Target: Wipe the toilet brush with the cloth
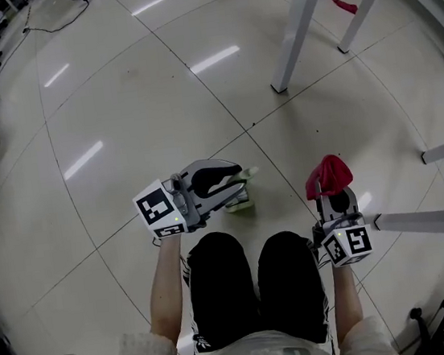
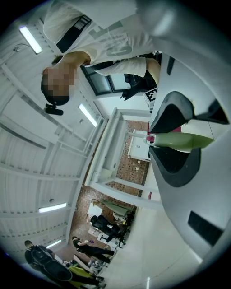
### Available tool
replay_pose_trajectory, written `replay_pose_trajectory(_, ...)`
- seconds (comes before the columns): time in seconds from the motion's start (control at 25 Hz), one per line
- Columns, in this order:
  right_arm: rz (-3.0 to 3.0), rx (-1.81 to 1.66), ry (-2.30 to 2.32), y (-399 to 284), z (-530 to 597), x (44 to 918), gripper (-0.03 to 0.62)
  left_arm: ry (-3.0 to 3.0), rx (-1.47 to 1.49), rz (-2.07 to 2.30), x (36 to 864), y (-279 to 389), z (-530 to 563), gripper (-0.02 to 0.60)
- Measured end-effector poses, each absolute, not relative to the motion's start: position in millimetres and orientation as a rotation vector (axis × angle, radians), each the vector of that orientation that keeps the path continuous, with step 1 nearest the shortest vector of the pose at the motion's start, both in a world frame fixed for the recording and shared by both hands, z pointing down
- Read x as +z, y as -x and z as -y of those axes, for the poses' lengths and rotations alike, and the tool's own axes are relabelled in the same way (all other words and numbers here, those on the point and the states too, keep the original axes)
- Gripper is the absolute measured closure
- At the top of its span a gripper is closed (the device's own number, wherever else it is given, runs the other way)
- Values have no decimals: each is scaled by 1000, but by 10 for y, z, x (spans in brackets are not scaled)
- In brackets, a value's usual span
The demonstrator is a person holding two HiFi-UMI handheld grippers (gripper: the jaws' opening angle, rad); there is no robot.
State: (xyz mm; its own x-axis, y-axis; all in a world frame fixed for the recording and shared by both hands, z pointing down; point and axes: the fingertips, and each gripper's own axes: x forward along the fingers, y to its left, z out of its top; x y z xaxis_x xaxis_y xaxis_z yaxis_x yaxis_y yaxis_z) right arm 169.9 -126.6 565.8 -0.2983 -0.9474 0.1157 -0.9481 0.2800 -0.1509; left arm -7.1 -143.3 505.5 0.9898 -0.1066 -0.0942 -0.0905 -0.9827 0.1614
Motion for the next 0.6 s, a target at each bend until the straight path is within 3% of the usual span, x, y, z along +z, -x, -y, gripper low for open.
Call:
replay_pose_trajectory(0.36, 2503, 329, -1829, -1742, 1279, 5803, 563, -2902, -318, 302, 5032, 94, 1599, 455)
replay_pose_trajectory(0.4, 2507, 328, -1824, -1723, 1300, 5804, 563, -2898, -348, 353, 4958, 149, 1633, 393)
replay_pose_trajectory(0.44, 2514, 327, -1821, -1703, 1328, 5799, 563, -2899, -371, 417, 4883, 219, 1670, 376)
replay_pose_trajectory(0.6, 2554, 336, -1812, -1607, 1453, 5764, 563, -2835, -419, 916, 4779, 688, 1889, 388)
